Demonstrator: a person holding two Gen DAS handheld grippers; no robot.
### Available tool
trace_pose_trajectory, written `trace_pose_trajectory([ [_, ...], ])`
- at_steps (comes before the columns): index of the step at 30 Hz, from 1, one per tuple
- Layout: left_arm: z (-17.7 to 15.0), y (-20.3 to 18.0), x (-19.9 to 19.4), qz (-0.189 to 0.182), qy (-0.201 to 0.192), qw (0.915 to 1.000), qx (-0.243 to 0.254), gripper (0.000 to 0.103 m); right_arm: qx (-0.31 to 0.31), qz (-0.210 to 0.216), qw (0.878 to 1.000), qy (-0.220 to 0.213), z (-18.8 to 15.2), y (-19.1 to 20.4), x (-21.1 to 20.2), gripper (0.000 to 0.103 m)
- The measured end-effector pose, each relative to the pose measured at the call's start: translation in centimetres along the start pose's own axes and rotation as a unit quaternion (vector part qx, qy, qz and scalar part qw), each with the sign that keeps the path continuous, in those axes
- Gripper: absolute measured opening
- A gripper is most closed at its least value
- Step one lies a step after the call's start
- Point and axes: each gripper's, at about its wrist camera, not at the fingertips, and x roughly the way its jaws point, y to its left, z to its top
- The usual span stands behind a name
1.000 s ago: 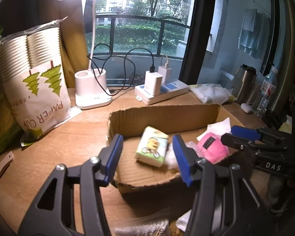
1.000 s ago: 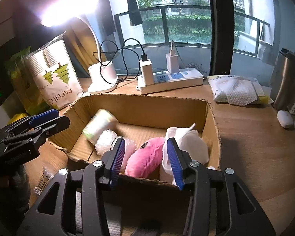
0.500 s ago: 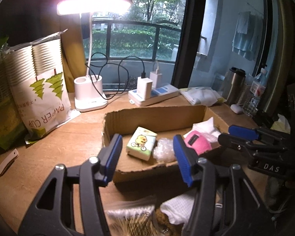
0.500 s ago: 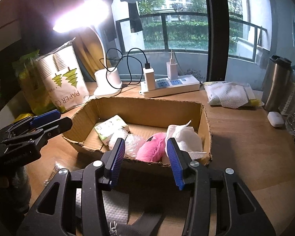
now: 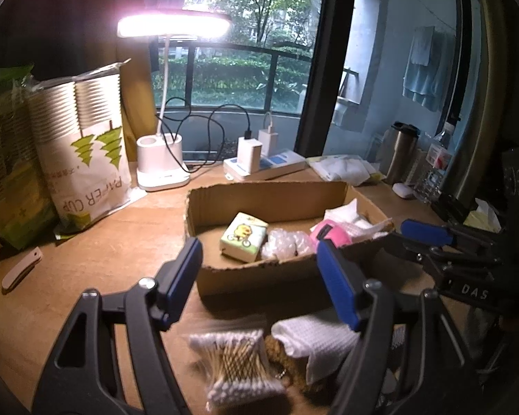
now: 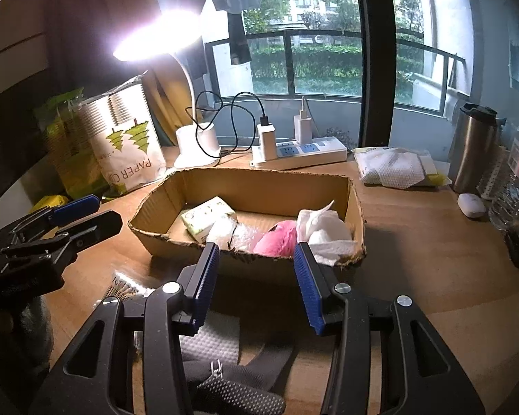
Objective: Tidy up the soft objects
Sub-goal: 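Withdraw both tools from the box back toward the remaining items, then grasp the gray dotted glove with the right tool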
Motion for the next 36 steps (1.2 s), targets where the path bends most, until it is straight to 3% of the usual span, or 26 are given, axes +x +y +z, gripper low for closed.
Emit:
trace_pose_trajectory([
  [22, -4.7, -1.6, -2.7, -0.022, 0.022, 0.9995, 0.000, 0.071, -0.005, -0.017, 0.999, 0.036, -5.2, 1.1, -2.3, 0.051],
  [24, -4.9, -1.6, -2.8, -0.023, 0.024, 0.9995, 0.001, 0.071, -0.003, -0.014, 0.999, 0.041, -5.8, 1.3, -2.3, 0.056],
  [36, -7.3, -1.9, -2.7, -0.020, 0.047, 0.9987, -0.001, 0.071, -0.001, 0.011, 0.997, 0.071, -8.3, 2.2, -0.9, 0.060],
])
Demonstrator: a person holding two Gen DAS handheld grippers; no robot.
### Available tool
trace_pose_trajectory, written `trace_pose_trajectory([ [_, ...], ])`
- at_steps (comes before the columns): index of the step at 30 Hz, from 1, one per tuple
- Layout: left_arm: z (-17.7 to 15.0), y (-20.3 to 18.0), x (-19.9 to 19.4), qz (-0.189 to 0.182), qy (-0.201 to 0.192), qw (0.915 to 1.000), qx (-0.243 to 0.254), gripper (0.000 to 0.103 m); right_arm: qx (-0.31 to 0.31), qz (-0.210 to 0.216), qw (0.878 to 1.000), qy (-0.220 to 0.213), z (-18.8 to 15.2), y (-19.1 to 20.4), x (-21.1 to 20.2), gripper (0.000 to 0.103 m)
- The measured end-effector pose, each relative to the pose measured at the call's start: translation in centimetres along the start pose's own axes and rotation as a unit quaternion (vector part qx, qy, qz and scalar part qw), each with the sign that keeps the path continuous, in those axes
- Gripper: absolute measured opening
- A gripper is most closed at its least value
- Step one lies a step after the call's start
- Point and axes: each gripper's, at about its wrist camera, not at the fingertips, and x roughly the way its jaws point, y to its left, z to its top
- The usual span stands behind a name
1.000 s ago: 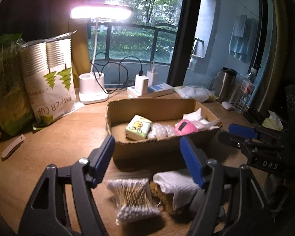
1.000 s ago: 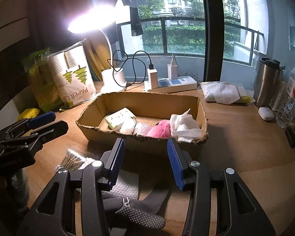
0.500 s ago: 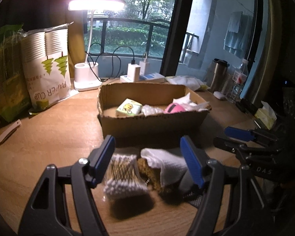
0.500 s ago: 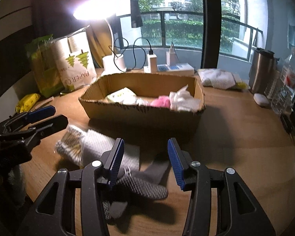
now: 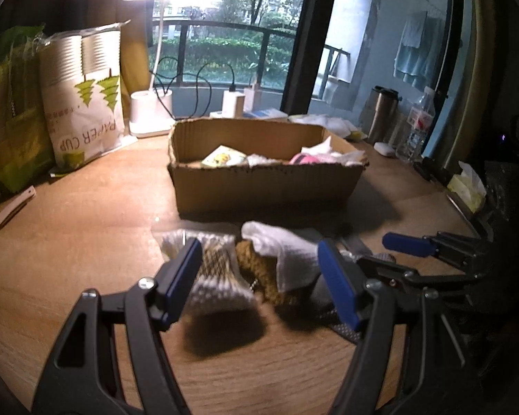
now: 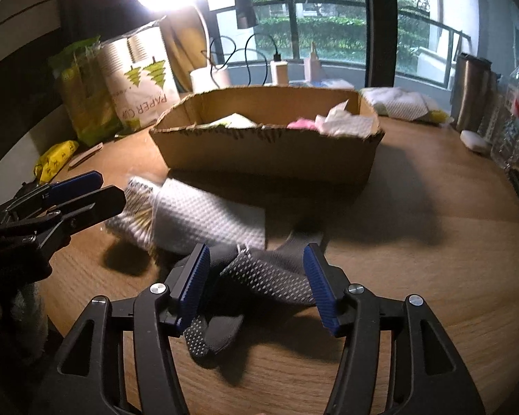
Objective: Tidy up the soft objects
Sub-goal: 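Grasp the gray dotted glove with the right tool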
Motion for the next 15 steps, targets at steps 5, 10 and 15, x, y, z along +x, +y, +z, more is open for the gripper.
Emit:
trace_pose_trajectory([
  [5, -0.3, 0.0, 0.1, 0.007, 0.006, 1.0000, 0.000, 0.071, 0.000, 0.004, 1.000, 0.013, -0.3, 0.1, 1.0, 0.060],
  [10, -0.2, -0.3, 0.4, 0.012, 0.011, 0.9999, 0.004, 0.071, -0.002, 0.016, 0.999, 0.031, -0.7, 0.1, 2.0, 0.060],
  [15, -0.1, -1.2, 0.9, 0.015, 0.018, 0.9996, 0.015, 0.071, -0.010, 0.019, 0.999, 0.035, -1.1, 0.1, 2.5, 0.045],
])
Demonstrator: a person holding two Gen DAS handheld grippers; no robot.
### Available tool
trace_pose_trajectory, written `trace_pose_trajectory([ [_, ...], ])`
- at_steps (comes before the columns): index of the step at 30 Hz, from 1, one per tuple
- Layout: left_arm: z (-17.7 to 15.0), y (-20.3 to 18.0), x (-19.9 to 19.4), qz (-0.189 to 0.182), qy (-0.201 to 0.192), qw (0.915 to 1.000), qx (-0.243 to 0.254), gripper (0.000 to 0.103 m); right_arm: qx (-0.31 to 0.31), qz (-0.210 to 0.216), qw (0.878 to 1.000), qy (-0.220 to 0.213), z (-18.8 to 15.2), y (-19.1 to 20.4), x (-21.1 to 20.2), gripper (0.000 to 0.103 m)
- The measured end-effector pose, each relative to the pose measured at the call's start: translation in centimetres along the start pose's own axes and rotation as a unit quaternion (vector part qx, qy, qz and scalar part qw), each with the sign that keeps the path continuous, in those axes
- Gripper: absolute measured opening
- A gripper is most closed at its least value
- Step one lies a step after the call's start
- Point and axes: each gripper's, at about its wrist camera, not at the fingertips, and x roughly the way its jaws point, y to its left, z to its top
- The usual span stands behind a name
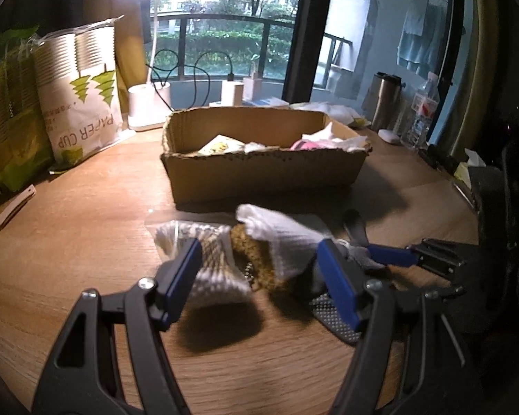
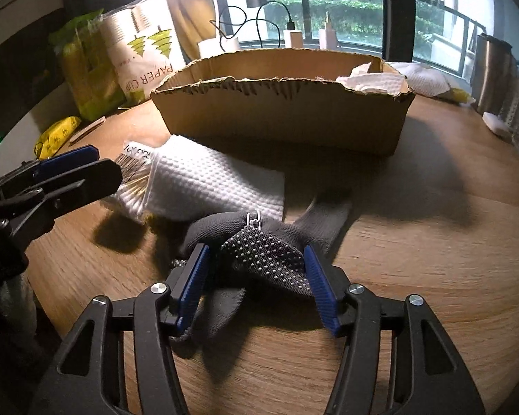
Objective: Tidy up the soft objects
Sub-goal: 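Grasp the gray dotted glove with the right tool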
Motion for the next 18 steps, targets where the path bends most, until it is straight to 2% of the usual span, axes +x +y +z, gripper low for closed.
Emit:
trace_pose_trajectory([
  [1, 0.1, -0.2, 0.1, 0.001, 0.001, 1.0000, 0.003, 0.071, -0.001, 0.000, 1.000, -0.001, 0.0, -0.2, 0.0, 0.037],
  [4, 0.3, -0.8, 0.4, 0.004, 0.005, 0.9999, 0.011, 0.071, -0.001, 0.010, 1.000, -0.010, -0.1, -0.9, -0.4, 0.028],
  [10, 0.8, -1.9, 1.4, 0.012, 0.016, 0.9995, 0.023, 0.071, 0.011, 0.020, 0.999, -0.039, -0.1, -2.4, -2.1, 0.026],
  [18, 1.5, -3.6, 3.1, 0.023, 0.032, 0.9984, 0.041, 0.071, 0.029, 0.006, 0.997, -0.067, 0.3, -5.4, -3.8, 0.027],
])
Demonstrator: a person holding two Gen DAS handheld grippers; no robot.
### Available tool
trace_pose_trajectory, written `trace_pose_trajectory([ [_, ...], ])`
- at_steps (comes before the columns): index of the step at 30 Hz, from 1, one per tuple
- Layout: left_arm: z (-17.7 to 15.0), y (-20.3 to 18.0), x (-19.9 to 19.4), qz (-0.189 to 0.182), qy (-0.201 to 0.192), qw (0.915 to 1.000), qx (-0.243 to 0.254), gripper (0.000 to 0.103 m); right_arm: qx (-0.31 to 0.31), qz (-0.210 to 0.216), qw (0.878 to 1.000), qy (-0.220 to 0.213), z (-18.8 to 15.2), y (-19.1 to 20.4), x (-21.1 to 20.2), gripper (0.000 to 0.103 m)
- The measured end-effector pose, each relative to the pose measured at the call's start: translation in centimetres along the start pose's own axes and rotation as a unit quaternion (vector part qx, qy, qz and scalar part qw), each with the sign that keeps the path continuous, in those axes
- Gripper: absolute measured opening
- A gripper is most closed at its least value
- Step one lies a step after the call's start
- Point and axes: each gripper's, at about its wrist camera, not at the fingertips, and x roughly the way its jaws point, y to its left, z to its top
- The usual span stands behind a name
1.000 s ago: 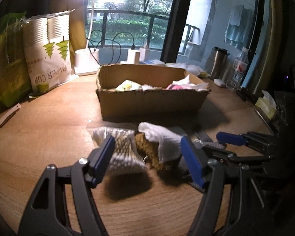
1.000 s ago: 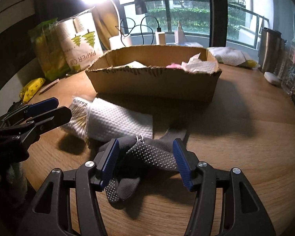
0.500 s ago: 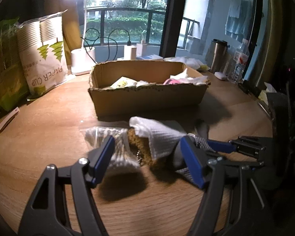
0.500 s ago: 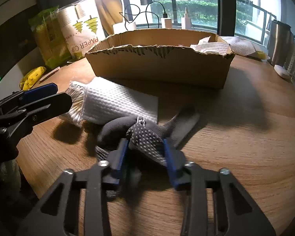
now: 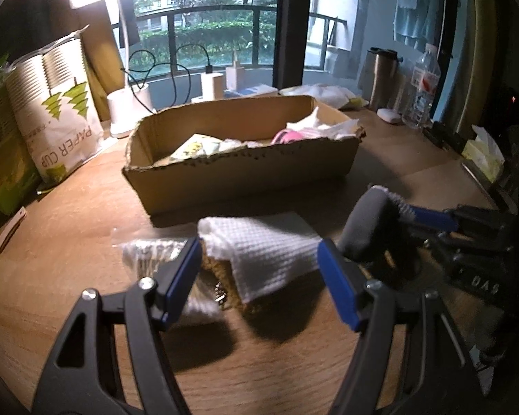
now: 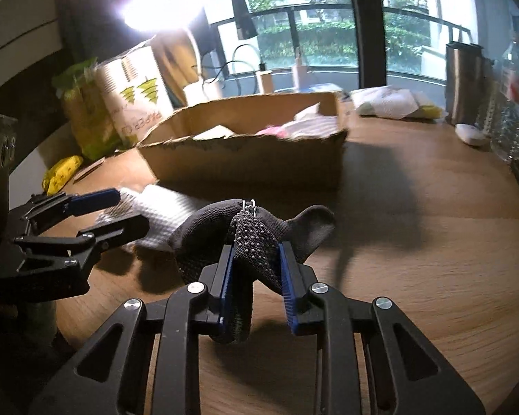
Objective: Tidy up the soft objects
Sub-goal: 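Grasp the gray dotted glove with the right tool, then lift the gray glove with the right tool while the left tool grasps the white waffle towel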
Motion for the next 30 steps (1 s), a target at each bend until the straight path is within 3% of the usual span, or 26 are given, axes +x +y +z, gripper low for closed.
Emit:
trace_pose_trajectory([
  [10, 1.1, -1.8, 2.6, 0.008, 0.026, 0.9994, 0.020, 0.071, 0.032, -0.021, 0.999, 0.000, 0.0, -4.0, -0.3, 0.028],
  [20, 1.8, -4.3, 4.8, 0.008, 0.039, 0.9966, 0.072, 0.071, 0.049, -0.036, 0.998, 0.001, 0.3, -6.2, 0.1, 0.028],
  [26, 2.3, -6.2, 5.7, -0.013, 0.039, 0.9940, 0.102, 0.071, 0.061, -0.051, 0.997, 0.001, 0.4, -7.3, -0.2, 0.029],
  [30, 2.2, -7.7, 6.2, -0.026, 0.041, 0.9914, 0.121, 0.071, 0.073, -0.060, 0.996, -0.001, 0.5, -8.2, -0.6, 0.041],
])
